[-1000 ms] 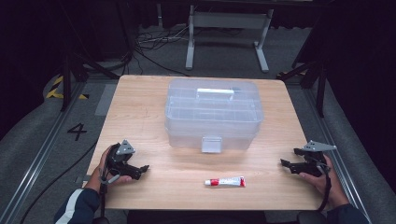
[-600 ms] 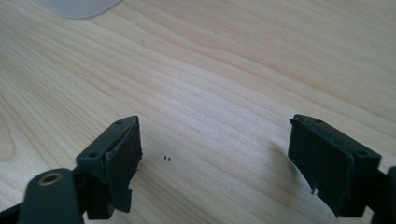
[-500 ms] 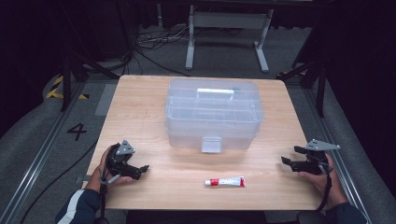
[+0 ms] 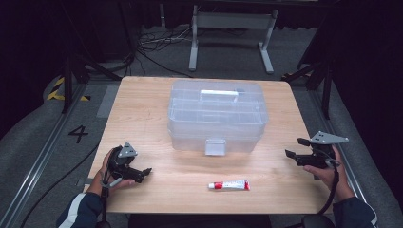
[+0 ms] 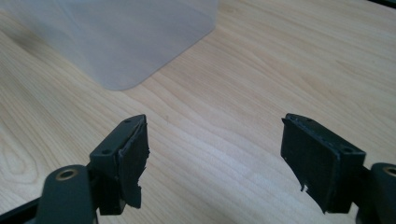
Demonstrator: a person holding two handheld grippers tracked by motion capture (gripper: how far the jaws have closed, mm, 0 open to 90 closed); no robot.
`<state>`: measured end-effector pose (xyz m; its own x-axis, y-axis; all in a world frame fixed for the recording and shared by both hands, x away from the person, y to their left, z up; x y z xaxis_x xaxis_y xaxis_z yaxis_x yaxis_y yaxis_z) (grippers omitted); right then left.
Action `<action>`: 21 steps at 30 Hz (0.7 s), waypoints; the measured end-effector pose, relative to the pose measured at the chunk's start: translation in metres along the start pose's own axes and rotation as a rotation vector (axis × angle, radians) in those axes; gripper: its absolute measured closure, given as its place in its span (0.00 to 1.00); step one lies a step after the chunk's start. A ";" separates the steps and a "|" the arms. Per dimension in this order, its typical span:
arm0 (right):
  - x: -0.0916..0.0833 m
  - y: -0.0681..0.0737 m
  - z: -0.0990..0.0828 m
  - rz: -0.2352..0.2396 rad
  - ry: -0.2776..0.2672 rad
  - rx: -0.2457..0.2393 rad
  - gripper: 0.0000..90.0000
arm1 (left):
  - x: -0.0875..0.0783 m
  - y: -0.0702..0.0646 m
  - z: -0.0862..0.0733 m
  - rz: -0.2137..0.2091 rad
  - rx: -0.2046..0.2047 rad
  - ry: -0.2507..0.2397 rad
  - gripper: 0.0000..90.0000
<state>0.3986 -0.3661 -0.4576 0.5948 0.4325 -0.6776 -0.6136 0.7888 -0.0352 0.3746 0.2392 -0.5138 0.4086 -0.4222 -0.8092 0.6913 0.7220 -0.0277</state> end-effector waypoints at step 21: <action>-0.016 0.009 0.058 0.027 -0.080 -0.079 0.31 | 0.000 0.000 0.000 0.001 0.001 -0.002 0.01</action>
<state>0.4134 -0.3407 -0.4041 0.6153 0.4887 -0.6184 -0.6669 0.7410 -0.0780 0.3746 0.2391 -0.5139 0.4102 -0.4230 -0.8080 0.6918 0.7216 -0.0266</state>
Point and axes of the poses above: each handheld gripper's, and its own axes: x roughly forward along the jaws, z roughly out of its top, y roughly to its left, the point moved 3 cm from there along x, roughly forward along the jaws, and after that the axes turned 5 degrees about y, right-handed, at the moved point
